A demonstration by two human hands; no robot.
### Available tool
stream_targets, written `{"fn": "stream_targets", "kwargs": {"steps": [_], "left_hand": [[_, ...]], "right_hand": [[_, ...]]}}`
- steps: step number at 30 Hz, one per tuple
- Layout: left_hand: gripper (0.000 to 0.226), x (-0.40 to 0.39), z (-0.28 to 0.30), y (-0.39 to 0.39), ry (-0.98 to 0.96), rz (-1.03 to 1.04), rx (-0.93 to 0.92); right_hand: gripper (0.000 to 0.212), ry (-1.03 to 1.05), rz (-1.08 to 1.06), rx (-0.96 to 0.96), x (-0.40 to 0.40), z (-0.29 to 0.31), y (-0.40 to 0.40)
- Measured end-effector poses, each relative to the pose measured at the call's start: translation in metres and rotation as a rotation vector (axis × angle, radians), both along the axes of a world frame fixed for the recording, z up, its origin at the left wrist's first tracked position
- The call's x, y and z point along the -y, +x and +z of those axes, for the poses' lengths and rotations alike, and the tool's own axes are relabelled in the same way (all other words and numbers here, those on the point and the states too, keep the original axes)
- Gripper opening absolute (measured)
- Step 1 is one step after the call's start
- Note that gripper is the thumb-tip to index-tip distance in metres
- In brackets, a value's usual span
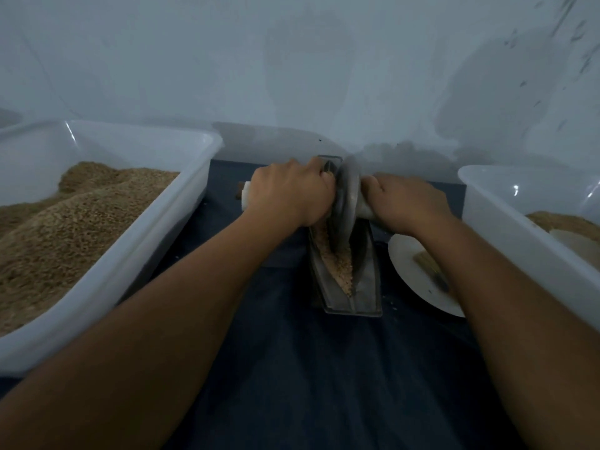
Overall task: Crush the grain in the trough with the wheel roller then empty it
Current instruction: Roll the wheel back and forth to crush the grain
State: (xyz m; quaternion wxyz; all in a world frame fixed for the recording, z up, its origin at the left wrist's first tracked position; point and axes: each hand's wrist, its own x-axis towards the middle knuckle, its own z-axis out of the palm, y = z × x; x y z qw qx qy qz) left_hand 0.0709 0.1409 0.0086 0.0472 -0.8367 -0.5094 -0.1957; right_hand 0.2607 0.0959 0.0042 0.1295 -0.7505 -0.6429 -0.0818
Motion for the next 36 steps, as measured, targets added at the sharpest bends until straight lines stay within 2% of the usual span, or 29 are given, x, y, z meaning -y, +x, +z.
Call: {"fn": "stream_targets", "kwargs": {"steps": [5, 8, 14, 19, 21, 23, 27, 30, 33, 36], "left_hand": [[0.040, -0.016, 0.002, 0.005, -0.043, 0.003, -0.016], [0.046, -0.028, 0.002, 0.006, -0.112, 0.006, 0.005], [0.050, -0.043, -0.001, 0.007, -0.121, 0.039, 0.053], [0.053, -0.052, 0.003, 0.014, -0.118, 0.074, 0.071], [0.055, -0.053, 0.008, 0.020, -0.115, 0.086, 0.044], [0.054, -0.054, 0.014, 0.025, -0.137, 0.098, 0.010], [0.044, -0.050, 0.019, 0.026, -0.160, 0.122, -0.014], [0.038, -0.045, 0.019, 0.029, -0.123, 0.128, -0.024], [0.036, -0.039, 0.020, 0.030, -0.105, 0.133, -0.017], [0.036, -0.033, 0.020, 0.030, -0.074, 0.133, -0.040]], "right_hand": [[0.035, -0.011, 0.026, -0.091, -0.017, 0.003, 0.005], [0.039, -0.052, 0.050, -0.103, -0.031, 0.008, 0.007], [0.045, -0.081, -0.020, -0.075, -0.057, 0.016, 0.009], [0.060, -0.208, 0.025, 0.002, -0.069, 0.023, 0.011], [0.045, -0.270, 0.073, 0.098, -0.073, 0.023, 0.014], [0.029, -0.273, 0.102, 0.115, -0.079, 0.021, 0.019], [0.021, -0.257, 0.163, 0.099, -0.082, 0.023, 0.020], [0.029, -0.238, 0.216, 0.084, -0.080, 0.024, 0.020], [0.024, -0.183, 0.232, 0.080, -0.078, 0.020, 0.022], [0.031, -0.183, 0.254, 0.049, -0.076, 0.020, 0.022]]}}
